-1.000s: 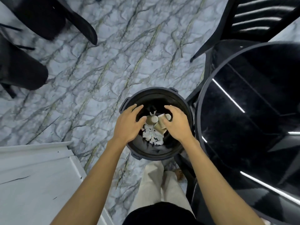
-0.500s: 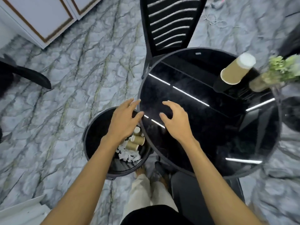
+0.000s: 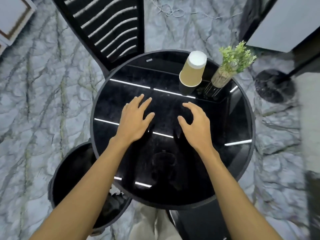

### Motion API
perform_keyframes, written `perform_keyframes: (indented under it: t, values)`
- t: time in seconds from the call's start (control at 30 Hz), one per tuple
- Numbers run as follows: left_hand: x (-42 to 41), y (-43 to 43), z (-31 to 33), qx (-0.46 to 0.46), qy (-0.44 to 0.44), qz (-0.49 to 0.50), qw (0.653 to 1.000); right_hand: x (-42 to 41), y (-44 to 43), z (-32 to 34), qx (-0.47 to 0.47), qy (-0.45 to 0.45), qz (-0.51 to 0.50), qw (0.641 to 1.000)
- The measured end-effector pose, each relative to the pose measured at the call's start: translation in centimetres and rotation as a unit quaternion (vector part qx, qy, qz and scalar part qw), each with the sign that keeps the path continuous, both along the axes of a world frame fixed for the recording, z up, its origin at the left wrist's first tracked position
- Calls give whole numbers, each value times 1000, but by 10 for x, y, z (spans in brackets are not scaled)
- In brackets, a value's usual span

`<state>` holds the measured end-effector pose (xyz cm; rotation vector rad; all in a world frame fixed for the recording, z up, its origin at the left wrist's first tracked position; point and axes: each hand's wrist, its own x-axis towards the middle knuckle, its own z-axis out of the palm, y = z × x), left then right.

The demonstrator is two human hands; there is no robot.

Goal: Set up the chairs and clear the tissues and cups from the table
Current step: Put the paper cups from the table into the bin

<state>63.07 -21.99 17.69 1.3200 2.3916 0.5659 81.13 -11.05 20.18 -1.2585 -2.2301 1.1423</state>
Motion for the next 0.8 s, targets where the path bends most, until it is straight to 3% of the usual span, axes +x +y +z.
perform_keyframes:
  t: [0.2,0.47,0.8]
  values:
    - [-21,48,-33,-2,23,-5,1000,-22,59,-10,48,60,-60,995]
    - [-22,57,-64,-11,85,-3,996,-54,113,-25,143,73,-72,984]
    - [-24,59,-66,0,87,2,996,-80,138,-37,146,94,-80,981]
